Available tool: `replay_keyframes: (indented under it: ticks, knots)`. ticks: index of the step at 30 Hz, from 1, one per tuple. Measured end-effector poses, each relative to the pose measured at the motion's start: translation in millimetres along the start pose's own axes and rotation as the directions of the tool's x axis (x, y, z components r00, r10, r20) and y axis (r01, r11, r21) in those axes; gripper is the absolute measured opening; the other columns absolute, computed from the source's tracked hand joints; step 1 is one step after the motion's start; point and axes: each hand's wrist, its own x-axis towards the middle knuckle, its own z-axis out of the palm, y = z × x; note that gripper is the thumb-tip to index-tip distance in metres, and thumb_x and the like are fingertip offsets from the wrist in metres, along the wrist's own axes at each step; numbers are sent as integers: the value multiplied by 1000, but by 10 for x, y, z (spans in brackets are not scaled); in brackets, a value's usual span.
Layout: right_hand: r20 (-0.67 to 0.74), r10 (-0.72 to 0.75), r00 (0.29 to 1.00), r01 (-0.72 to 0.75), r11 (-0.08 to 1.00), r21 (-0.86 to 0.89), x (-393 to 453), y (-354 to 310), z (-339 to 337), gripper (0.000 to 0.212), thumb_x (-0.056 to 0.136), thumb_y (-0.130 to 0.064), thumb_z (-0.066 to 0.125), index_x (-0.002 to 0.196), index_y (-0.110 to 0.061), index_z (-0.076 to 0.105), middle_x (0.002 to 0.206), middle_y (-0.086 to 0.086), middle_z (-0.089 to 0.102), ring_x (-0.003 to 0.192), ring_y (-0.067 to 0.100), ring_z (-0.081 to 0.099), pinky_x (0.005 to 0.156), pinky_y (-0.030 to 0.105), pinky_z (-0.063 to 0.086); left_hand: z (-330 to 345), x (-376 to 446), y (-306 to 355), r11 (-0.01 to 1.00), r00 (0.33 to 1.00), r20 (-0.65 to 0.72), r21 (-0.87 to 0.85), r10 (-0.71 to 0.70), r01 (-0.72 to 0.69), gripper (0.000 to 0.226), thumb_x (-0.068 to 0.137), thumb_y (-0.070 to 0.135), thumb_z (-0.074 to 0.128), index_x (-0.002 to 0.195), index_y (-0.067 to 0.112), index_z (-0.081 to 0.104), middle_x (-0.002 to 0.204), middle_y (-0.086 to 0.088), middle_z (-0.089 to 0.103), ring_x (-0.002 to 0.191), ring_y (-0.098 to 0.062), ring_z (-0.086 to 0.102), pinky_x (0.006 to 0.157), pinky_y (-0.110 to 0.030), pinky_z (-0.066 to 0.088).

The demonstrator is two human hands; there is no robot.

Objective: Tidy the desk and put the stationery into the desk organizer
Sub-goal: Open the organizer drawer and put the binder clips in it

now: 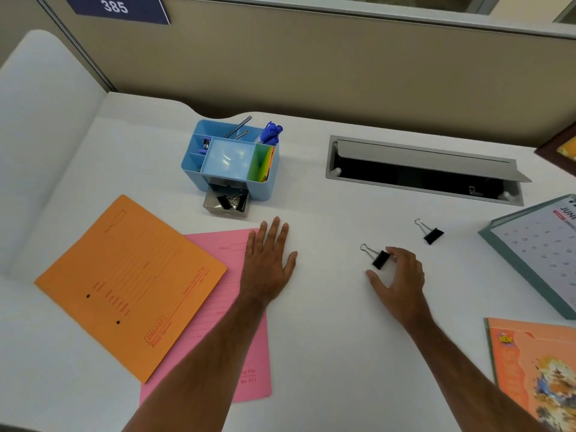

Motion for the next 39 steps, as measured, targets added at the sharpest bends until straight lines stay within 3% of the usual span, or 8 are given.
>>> replay_keyframes:
  ticks: [6,10,17,21,25,31,35,39]
  knots:
    - [-21,-11,1000,12,999,45,13,-86,-21,38,93,-26,72,125,-23,51,123,-4,56,114,24,50,98,38,36,7,5,-4,1000,1000,-6,-14,3,-3,70,106,52,36,167,26,12,176,3,2,162,-22,-2,131,-49,11]
    - [-32,-24,999,28,988,151,72,-292,1,36,95,-25,71,124,-28,50,119,-7,56,109,10,47,99,40,43,26,-2,-15,1000,1000,-7,-15,4,-5,71,106,53,35,167,26,11,176,3,0,162,-21,-4,131,-49,10]
    - [25,-222,975,207,938,278,331,-1241,347,30,96,-33,70,120,-31,53,118,-18,55,106,7,52,91,12,40,22,9,-21,1000,1000,-12,5,9,-9,71,106,55,33,167,25,13,176,1,1,162,-22,-4,131,-49,8]
    - [54,-386,921,352,883,311,519,-1876,576,22,97,-34,68,115,-28,58,117,-13,60,104,7,54,89,22,48,29,4,-20,999,999,21,24,24,-24,72,107,57,26,168,23,8,176,-3,-2,162,-23,-8,131,-51,6]
    - [115,-395,911,348,889,297,695,-2359,768,24,95,-45,67,113,-35,56,116,-18,62,101,5,56,79,23,50,9,-5,-15,999,999,18,6,32,-32,71,109,56,24,168,21,4,176,-7,0,162,-25,-5,131,-48,1]
    - [204,-330,922,247,905,346,893,-2763,1037,35,87,-48,76,111,-35,53,111,-18,65,96,7,60,73,29,53,20,-3,-18,1000,999,26,-3,21,-21,74,106,64,16,167,21,15,174,-5,17,162,-23,1,130,-50,8]
    - [175,-318,932,267,927,264,926,-2884,1131,38,83,-53,78,102,-39,48,102,-23,62,89,0,58,62,18,39,60,15,-30,1000,1000,-9,-9,27,-27,72,107,61,34,165,19,20,172,-5,25,162,-23,8,129,-51,17]
    - [158,-289,944,252,943,219,864,-2880,1170,37,84,-55,76,103,-37,49,104,-20,66,89,4,63,67,25,48,68,4,-10,995,990,-141,-92,14,-28,70,103,55,52,158,17,30,159,-7,45,153,-24,26,122,-55,36]
